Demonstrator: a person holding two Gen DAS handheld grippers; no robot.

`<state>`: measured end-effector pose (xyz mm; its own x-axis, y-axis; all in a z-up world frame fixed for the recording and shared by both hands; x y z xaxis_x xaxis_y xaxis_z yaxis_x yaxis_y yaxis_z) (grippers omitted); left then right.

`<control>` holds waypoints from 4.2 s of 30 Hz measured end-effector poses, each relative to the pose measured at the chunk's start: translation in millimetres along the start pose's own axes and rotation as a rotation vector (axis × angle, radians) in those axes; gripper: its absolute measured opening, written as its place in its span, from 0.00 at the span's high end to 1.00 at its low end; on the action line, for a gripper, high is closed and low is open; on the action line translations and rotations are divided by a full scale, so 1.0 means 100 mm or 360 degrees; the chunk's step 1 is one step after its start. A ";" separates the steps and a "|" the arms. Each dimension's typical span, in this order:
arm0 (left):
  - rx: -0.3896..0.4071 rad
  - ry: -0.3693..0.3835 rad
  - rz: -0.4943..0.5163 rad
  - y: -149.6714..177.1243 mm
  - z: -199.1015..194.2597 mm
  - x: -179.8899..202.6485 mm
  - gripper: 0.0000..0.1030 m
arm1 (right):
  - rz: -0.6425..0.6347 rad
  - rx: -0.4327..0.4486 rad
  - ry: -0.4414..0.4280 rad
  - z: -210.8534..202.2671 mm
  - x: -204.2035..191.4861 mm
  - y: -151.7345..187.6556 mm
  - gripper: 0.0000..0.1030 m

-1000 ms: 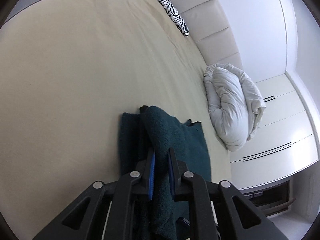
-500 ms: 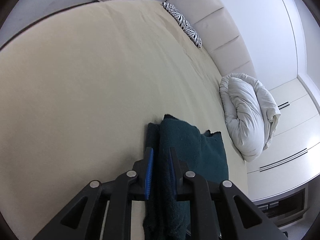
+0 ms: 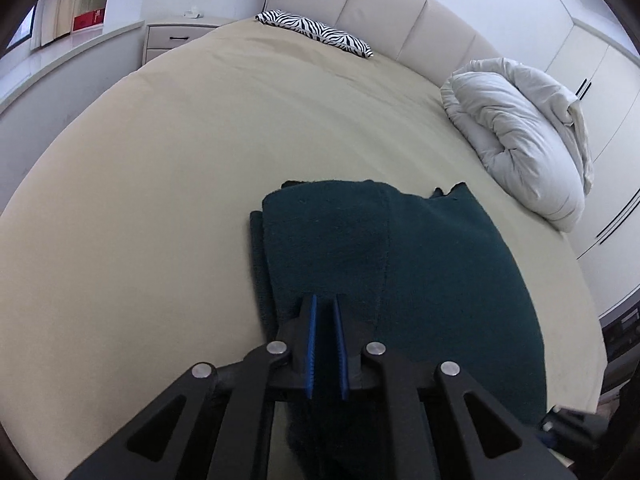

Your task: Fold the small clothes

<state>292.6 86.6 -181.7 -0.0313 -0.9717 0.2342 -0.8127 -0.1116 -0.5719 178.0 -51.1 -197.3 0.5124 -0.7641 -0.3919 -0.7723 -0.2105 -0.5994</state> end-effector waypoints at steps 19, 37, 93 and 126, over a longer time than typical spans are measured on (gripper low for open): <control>-0.0025 -0.0072 0.0049 0.01 0.09 0.05 0.89 | 0.0915 0.0281 -0.0479 -0.07 2.16 -1.43 0.56; -0.0025 -0.0026 -0.0004 0.02 0.04 0.02 0.89 | 0.0762 0.0095 -0.0755 -0.37 1.75 -0.79 0.56; -0.0135 -0.0084 0.0437 0.21 -0.06 0.53 0.75 | 0.0973 0.0246 -0.0578 -0.08 2.10 -1.43 0.55; -0.0461 0.0552 -0.0418 0.17 0.14 -0.25 0.46 | 0.1043 0.0155 -0.0578 -0.51 2.41 -0.26 0.32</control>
<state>288.0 106.1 -208.5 0.0440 -0.7871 0.6152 -0.9452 -0.2322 -0.2295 302.8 -260.9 -240.7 0.0644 -0.4618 -0.8847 -0.9334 0.2857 -0.2171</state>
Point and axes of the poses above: each gripper's, at about its wrist camera, not at the fingertips, and z roughly the way its jaws point, x to its right, y to its underside, the point moved 5 cm from there along z, roughly the way its jaws point, and after that the axes turned 11 degrees about -y, right-handed, at the moved point
